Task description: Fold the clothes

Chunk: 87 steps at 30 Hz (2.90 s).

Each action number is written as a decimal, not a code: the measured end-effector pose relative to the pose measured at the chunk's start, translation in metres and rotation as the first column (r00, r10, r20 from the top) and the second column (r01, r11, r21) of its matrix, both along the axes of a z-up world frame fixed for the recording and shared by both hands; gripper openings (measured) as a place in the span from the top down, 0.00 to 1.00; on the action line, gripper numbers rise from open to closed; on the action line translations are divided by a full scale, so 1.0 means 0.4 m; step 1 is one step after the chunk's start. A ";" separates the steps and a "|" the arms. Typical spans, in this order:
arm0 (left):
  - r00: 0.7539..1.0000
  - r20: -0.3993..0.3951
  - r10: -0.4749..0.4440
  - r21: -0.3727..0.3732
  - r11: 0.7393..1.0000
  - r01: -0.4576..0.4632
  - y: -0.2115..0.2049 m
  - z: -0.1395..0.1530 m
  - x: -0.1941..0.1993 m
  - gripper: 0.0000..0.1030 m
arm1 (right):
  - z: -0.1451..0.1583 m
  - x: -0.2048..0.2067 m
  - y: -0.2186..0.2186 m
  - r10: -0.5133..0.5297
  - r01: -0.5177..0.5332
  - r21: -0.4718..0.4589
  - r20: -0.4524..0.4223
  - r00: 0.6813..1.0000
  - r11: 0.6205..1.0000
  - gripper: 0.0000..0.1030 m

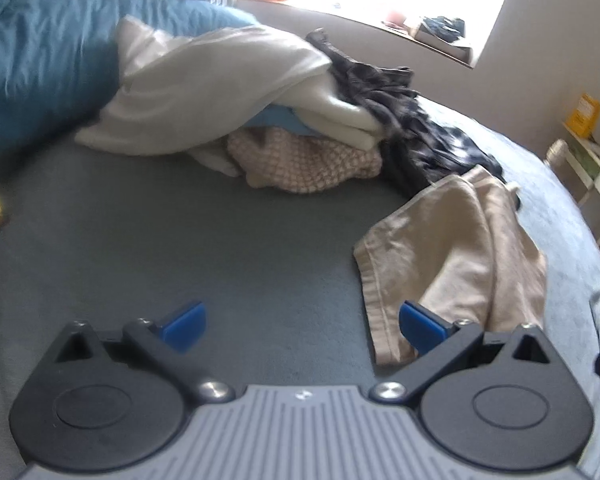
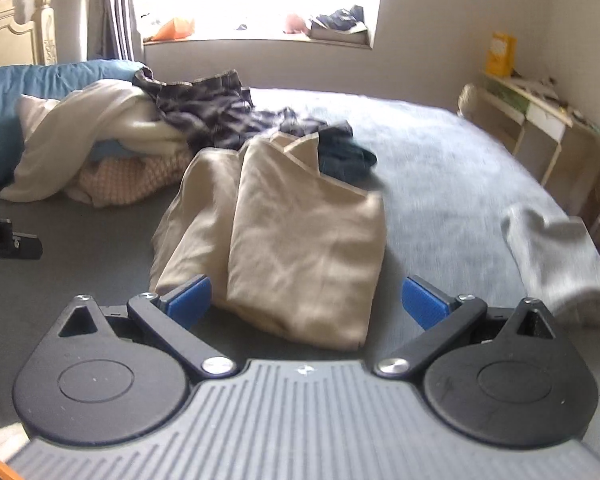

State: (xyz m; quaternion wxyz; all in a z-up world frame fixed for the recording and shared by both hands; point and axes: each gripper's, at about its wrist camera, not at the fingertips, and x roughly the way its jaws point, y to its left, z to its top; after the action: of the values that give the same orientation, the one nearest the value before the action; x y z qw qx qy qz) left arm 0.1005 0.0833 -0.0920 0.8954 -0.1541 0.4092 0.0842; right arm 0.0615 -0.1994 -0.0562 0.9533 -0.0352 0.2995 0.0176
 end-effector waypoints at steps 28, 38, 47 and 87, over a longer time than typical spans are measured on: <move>0.860 -0.095 -0.502 0.039 0.861 0.507 -0.107 -0.161 0.534 0.09 | -0.146 0.538 0.067 0.164 -0.093 0.199 -0.377 0.912 0.975 0.42; 0.716 -0.196 -0.670 -0.012 0.731 0.682 -0.179 -0.144 0.607 0.17 | -0.075 0.517 -0.004 0.129 -0.076 0.126 -0.495 0.860 0.989 0.96; 0.493 -0.240 -0.836 -0.149 0.534 0.832 -0.352 -0.121 0.515 0.23 | -0.077 0.352 -0.282 -0.152 0.136 -0.074 -0.634 0.758 0.988 0.96; 0.837 -0.252 -0.485 -0.041 0.870 0.492 -0.420 -0.066 0.487 0.13 | -0.234 0.233 -0.650 -0.060 -0.109 -0.111 -0.919 0.389 0.988 0.50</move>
State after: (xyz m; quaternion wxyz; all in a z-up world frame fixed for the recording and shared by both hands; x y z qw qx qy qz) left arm 0.2953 -0.0846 -0.1184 0.8290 -0.0213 0.5452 -0.1226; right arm 0.1546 -0.4595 -0.1498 0.6228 -0.0969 0.7759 0.0253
